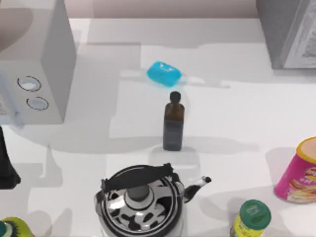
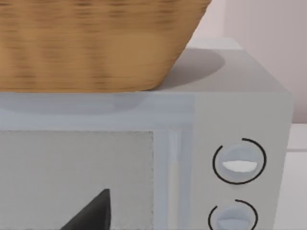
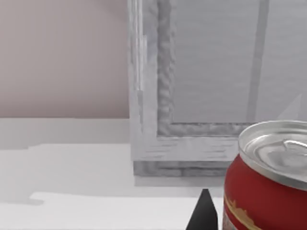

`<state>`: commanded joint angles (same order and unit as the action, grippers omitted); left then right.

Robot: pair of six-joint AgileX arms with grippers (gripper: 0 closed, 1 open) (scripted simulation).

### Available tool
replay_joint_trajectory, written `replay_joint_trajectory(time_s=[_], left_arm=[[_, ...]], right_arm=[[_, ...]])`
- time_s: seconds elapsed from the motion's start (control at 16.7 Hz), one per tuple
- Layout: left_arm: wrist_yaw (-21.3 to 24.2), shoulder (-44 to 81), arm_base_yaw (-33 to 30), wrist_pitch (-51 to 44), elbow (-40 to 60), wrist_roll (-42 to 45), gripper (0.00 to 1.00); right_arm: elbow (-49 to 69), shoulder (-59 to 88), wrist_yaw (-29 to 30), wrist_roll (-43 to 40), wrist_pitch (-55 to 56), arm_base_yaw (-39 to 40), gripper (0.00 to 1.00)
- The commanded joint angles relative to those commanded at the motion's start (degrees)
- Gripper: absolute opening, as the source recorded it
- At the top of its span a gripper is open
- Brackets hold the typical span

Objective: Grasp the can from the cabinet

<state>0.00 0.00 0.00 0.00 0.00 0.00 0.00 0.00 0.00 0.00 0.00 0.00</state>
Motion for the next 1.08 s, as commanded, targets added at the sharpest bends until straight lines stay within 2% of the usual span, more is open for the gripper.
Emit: replay_joint_trajectory(time_s=[0.24, 0.48, 0.78, 1.08], left_arm=[[0.0, 0.0, 0.0, 0.0, 0.0, 0.0, 1.00], [0.0, 0.0, 0.0, 0.0, 0.0, 0.0, 1.00], [0.0, 0.0, 0.0, 0.0, 0.0, 0.0, 1.00], [0.0, 0.0, 0.0, 0.0, 0.0, 0.0, 1.00]], right_arm=[[0.1, 0.9, -0.4, 0.0, 0.2, -0.1, 0.00], [2.0, 8.5, -5.9, -0.6, 4.9, -3.7, 0.00], [6.7, 27.8, -20.9, -2.0, 17.7, -12.4, 0.00], [12.9, 53.2, -41.3, -3.9, 35.5, -23.8, 0.00]])
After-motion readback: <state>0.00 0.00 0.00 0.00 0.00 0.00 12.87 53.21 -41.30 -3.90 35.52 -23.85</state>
